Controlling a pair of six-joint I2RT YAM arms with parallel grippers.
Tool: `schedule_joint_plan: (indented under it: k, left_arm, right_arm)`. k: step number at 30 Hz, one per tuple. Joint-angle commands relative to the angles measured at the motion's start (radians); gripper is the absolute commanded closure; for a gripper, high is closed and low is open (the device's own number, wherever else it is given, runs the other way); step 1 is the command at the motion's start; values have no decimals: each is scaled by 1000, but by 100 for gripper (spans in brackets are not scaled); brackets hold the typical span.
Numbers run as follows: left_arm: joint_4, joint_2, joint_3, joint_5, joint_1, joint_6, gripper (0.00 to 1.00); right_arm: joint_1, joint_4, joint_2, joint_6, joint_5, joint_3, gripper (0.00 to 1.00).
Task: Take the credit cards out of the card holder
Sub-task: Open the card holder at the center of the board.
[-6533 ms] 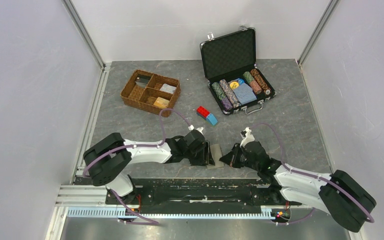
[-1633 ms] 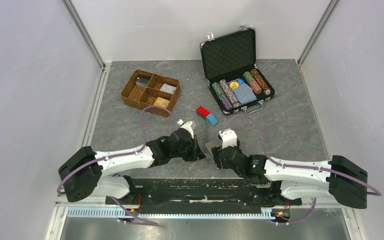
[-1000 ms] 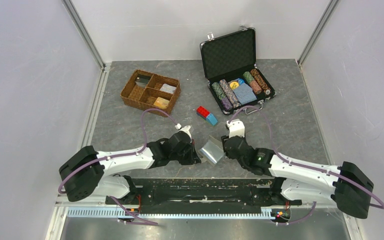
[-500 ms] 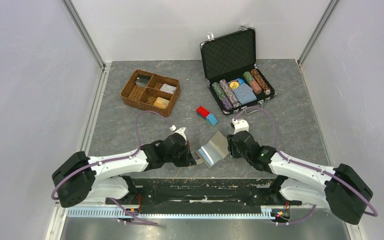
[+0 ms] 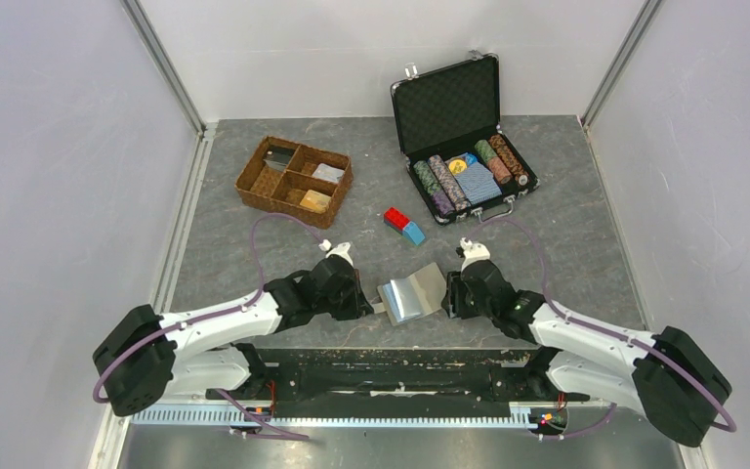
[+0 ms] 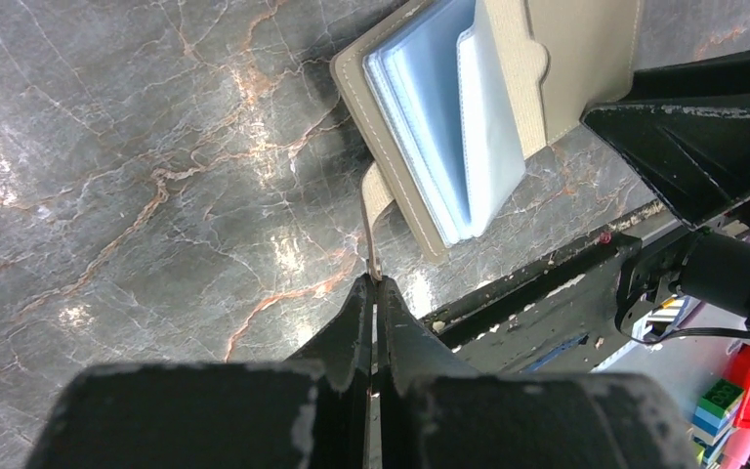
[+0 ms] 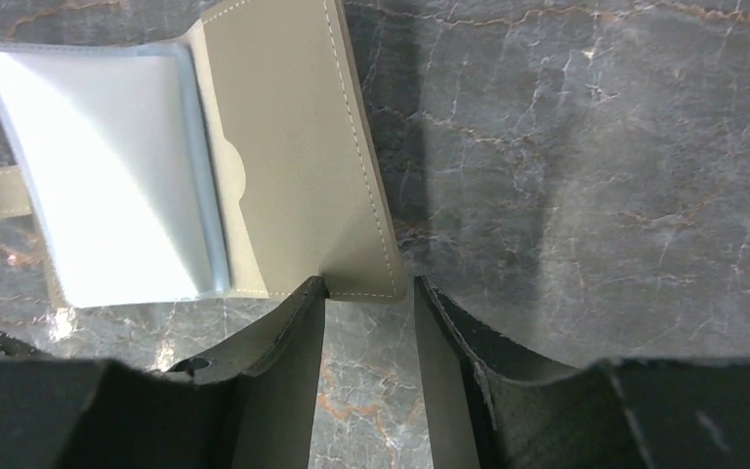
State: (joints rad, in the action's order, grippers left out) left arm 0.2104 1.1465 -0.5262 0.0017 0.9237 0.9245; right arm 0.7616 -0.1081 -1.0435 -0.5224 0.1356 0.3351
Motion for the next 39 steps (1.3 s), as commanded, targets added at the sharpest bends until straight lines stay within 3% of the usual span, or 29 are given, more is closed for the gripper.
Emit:
schedule_joint_plan:
  k: [1, 15, 22, 29, 39]
  left_arm:
    - [-34, -20, -20, -6, -8, -43, 98]
    - [-78, -40, -25, 55, -9, -47, 98]
    - [-92, -53, -18, 57, -9, -38, 98]
    - [-104, -48, -16, 64, -9, -32, 98]
    - [-100, -53, -10, 64, -9, -27, 98]
  right_arm:
    - [-2, -25, 64, -31, -33, 14, 58]
    - [-1, -207, 148, 91, 6, 247, 52]
    - [15, -58, 179, 88, -234, 287, 57]
    - [137, 65, 69, 45, -247, 257, 57]
    - [179, 95, -146, 67, -105, 273, 44]
